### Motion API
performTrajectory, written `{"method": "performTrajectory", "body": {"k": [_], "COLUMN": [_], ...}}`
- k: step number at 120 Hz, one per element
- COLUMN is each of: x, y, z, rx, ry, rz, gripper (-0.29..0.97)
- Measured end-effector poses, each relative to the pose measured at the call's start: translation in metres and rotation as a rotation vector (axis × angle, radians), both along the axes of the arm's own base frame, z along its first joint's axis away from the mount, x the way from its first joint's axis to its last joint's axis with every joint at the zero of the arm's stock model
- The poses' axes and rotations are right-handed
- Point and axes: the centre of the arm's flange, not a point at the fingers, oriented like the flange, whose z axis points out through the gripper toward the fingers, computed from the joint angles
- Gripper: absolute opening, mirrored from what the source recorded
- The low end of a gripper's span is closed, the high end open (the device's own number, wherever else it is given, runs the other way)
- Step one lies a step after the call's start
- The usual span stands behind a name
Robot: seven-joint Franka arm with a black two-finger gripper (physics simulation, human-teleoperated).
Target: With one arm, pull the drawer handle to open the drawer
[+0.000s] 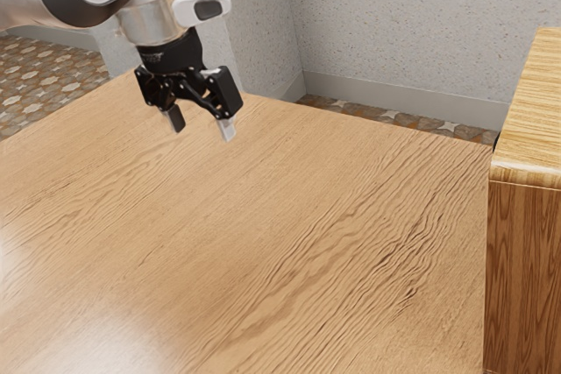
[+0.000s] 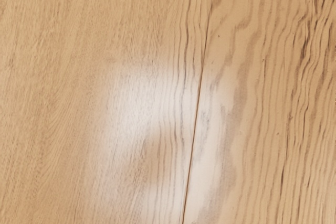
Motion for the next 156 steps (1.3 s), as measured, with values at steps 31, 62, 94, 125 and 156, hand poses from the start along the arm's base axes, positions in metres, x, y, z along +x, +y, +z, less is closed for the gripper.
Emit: {"method": "performTrajectory", "body": {"k": [31, 62, 94, 125, 156], "x": [-0.013, -0.001, 0.079, 0.106, 0.129], "y": [0.005, -0.016, -0.036, -0.056, -0.121], "z": [0.047, 0.073, 0.0, -0.009, -0.031], "rx": [0.011, 0.051, 0.051, 0.001, -0.114], "ry": [-0.109, -0.203, -0.227, -0.338, -0.416], "rz": [0.022, -0.007, -0.043, -0.065, -0.077], "gripper": [0.68, 0.68, 0.68, 0.68, 0.68]}}
